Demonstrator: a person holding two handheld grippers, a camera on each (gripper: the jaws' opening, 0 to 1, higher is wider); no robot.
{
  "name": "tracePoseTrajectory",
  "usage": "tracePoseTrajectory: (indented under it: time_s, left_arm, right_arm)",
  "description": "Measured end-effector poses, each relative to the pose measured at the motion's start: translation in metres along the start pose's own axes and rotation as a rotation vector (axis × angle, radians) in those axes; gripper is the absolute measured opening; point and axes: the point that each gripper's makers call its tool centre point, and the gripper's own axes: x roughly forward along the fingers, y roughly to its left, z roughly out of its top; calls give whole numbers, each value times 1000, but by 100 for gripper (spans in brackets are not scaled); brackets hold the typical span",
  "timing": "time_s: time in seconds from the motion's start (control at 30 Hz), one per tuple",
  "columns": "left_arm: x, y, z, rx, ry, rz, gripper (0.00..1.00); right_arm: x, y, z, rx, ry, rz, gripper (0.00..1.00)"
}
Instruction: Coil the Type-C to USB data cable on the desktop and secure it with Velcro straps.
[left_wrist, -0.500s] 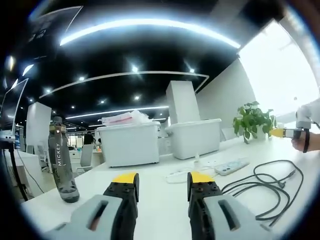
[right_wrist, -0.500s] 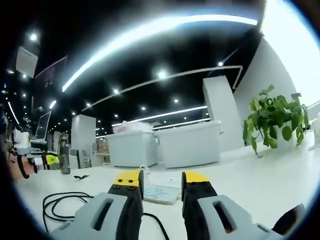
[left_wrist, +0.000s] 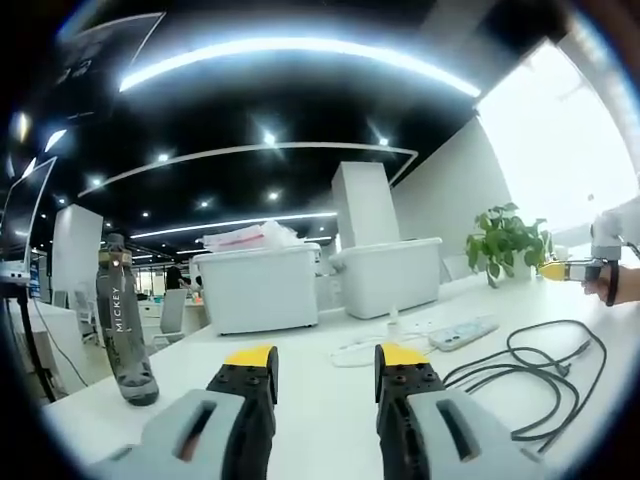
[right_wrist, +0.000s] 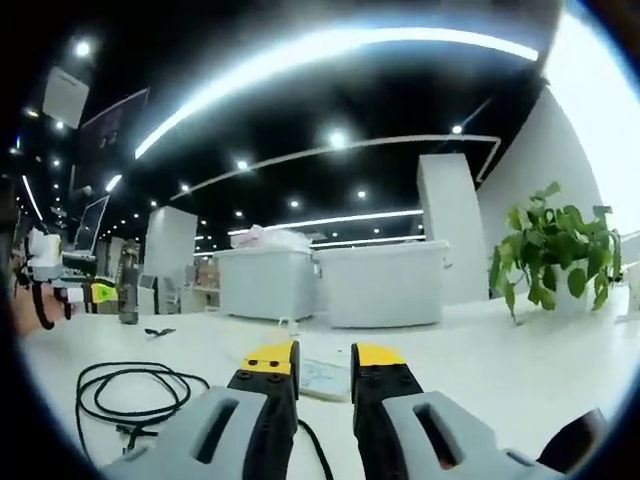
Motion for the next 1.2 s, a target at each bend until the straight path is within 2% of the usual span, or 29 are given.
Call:
tracePoseTrajectory:
  time_s: [0.07, 0.23, 0.4, 0.57, 0.67, 0.73, 0.83, 0.9, 0.97, 1.03, 1.1, 1.2]
  left_arm:
    - [0, 0, 0, -1, -2, -1, 40]
    - [0, -1, 2, -14, -9, -11, 40]
    - [1, 0, 1, -47, -6, -18, 43]
    - [2, 5, -4, -36, 6, 10, 48]
    - [2, 4, -4, -39, 5, 6, 52]
    - [2, 1, -5, -37, 5, -4, 53]
    - [3, -1, -6, -25, 11, -6, 51]
    - [2, -1, -7, -17, 14, -5, 51]
    - [2, -2, -7, -24, 16, -7, 51]
    - [2, -1, -7, -25, 16, -7, 50]
    - [2, -1, -6, -31, 15, -7, 50]
    - [2, -2, -6, -31, 14, -8, 50]
  right_arm:
    - [0, 3, 1, 52, -16, 10, 24]
    - [0, 1, 1, 74, -10, 7, 31]
    - [-1, -4, 5, 144, -24, -8, 51]
    - [-2, -11, 4, 158, -11, -44, 54]
    - [-4, -13, 1, 128, 24, -64, 56]
    - [-4, -12, 3, 72, 28, -62, 56]
    - [-4, -6, 5, 41, 25, -41, 54]
    - [-4, -4, 6, 26, 24, -35, 48]
    - [-4, -4, 9, 42, 1, -22, 43]
    - [-4, -4, 10, 91, -14, -13, 42]
    - [-4, -5, 17, 120, -60, -5, 41]
    - [-4, -9, 17, 115, -67, -18, 39]
